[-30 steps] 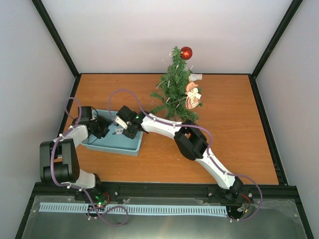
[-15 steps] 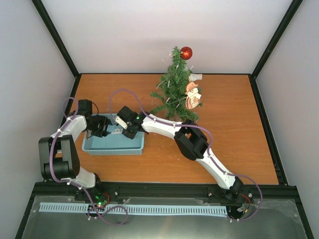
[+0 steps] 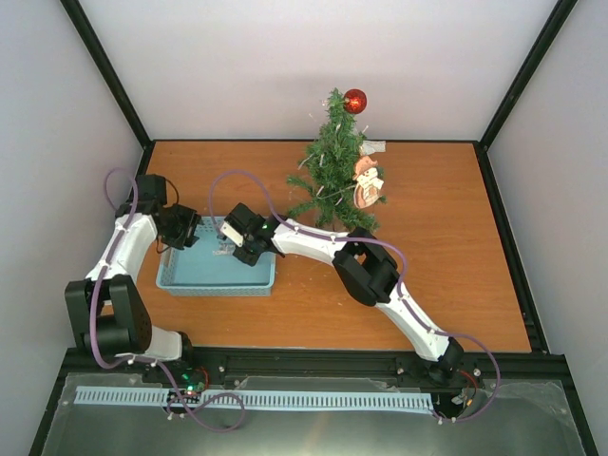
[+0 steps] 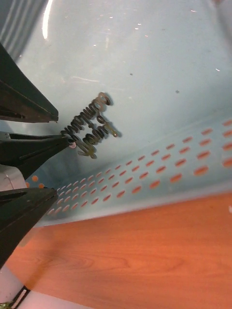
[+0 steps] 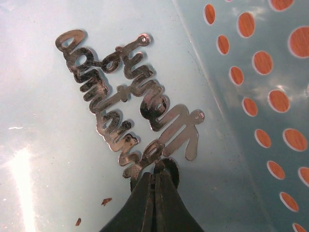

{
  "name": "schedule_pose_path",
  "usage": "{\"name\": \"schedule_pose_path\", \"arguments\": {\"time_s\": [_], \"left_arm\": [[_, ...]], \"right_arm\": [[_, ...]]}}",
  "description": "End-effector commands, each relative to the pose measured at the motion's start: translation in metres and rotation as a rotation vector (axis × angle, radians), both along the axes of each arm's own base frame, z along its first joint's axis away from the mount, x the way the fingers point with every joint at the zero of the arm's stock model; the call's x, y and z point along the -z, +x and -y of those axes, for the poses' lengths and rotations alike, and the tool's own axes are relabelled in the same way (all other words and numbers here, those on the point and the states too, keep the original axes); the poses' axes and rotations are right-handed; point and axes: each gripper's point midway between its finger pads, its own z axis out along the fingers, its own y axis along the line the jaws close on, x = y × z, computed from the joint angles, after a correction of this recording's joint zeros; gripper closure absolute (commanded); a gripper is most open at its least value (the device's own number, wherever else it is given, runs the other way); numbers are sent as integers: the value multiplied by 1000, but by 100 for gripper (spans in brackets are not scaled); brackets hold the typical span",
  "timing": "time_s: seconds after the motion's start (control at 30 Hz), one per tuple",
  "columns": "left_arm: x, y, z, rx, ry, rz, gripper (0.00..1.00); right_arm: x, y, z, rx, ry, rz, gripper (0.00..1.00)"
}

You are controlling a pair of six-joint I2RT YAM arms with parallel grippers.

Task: Decorate the small christmas tree
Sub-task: Pick up the decoration item from the storage box.

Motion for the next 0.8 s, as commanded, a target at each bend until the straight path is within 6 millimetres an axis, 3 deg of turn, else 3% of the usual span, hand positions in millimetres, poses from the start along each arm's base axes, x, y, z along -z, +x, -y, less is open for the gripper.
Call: {"name": "schedule_pose_path", "arguments": {"time_s": [0.0, 0.17, 0.23, 0.33, 0.6, 0.77], "left_arm": [[-18, 3, -11, 109, 134, 84, 64], [-16, 0, 10, 309, 150, 282, 85], [-22, 1, 22, 395, 145, 412, 82], [-17, -5, 25, 414, 130, 460, 81], [30, -8, 19, 473, 163, 352, 83], [46, -9, 18, 494, 178, 348, 74]], "right_arm": [[20, -12, 14, -3, -49, -70, 97], [18, -11, 14, 1, -27, -89, 97], [16, -10, 14, 2, -18, -96, 97], [14, -12, 13, 3, 10, -114, 97], [12, -15, 9, -5, 39, -137, 97], [11, -13, 9, -1, 42, -134, 97]]}}
